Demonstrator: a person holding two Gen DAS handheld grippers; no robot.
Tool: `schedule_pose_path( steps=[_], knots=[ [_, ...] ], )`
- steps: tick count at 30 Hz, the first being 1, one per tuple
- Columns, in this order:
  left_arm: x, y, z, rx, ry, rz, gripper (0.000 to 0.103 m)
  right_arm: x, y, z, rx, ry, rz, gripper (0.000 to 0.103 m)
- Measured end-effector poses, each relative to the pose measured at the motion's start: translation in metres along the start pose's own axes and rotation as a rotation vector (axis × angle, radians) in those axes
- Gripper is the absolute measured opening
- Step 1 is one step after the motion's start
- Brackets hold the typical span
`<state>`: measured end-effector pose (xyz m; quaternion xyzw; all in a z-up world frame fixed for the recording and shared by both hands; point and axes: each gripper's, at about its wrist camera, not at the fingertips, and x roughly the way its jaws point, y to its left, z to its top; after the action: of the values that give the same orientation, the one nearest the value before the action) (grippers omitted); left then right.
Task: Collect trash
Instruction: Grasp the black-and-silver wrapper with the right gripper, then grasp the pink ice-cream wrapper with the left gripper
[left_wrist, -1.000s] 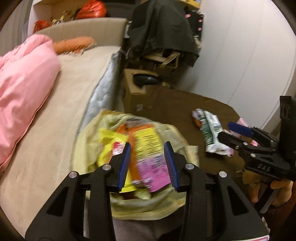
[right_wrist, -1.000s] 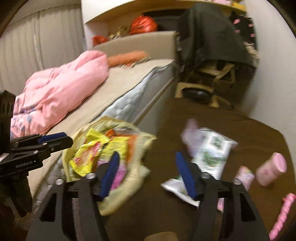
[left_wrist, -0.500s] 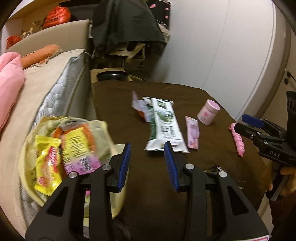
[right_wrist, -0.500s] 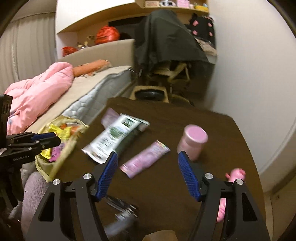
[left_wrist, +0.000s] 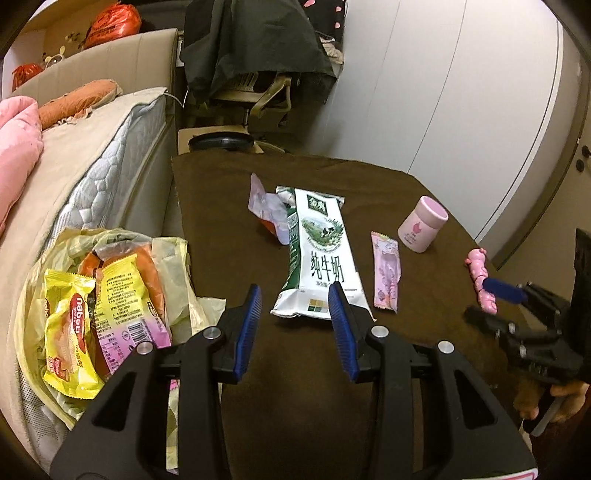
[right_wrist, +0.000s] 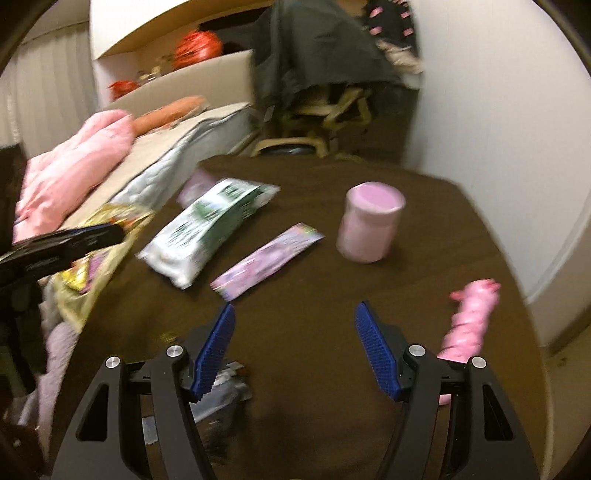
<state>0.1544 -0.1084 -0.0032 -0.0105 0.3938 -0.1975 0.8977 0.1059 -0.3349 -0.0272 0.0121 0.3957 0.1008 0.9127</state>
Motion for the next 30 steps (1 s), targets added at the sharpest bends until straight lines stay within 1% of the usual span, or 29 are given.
schedule_pose_path(
  steps=[3,6,8,11,15,19,25,30],
  knots=[
    [0.003,0.003,-0.003,0.003,0.012,-0.008,0.036,0.010,0.018,-0.009,-0.056,0.046,0.074,0.064],
    [0.005,0.005,-0.005,-0.002,0.019,-0.011,0.036,0.020,0.030,-0.020,-0.096,0.091,0.093,0.062],
    [0.005,0.008,-0.006,-0.011,0.021,-0.015,0.036,0.023,0.033,-0.027,-0.111,0.111,0.096,0.056],
    [0.005,0.011,-0.008,-0.021,0.023,-0.017,0.036,0.024,0.031,-0.035,-0.102,0.130,0.111,0.051],
    [0.005,0.011,-0.009,-0.026,0.024,-0.023,0.036,0.019,0.020,-0.039,-0.064,0.131,0.121,0.032],
    [0.006,0.006,-0.011,-0.021,0.030,-0.029,0.036,0.011,0.010,-0.041,-0.037,0.111,0.106,0.026],
    [0.009,0.002,-0.012,-0.024,0.038,-0.038,0.036,0.004,-0.009,-0.041,0.022,0.084,0.064,0.025],
    [0.007,-0.008,-0.009,0.002,0.032,-0.044,0.036,-0.003,-0.025,-0.043,0.062,0.062,0.027,0.025]
  ],
)
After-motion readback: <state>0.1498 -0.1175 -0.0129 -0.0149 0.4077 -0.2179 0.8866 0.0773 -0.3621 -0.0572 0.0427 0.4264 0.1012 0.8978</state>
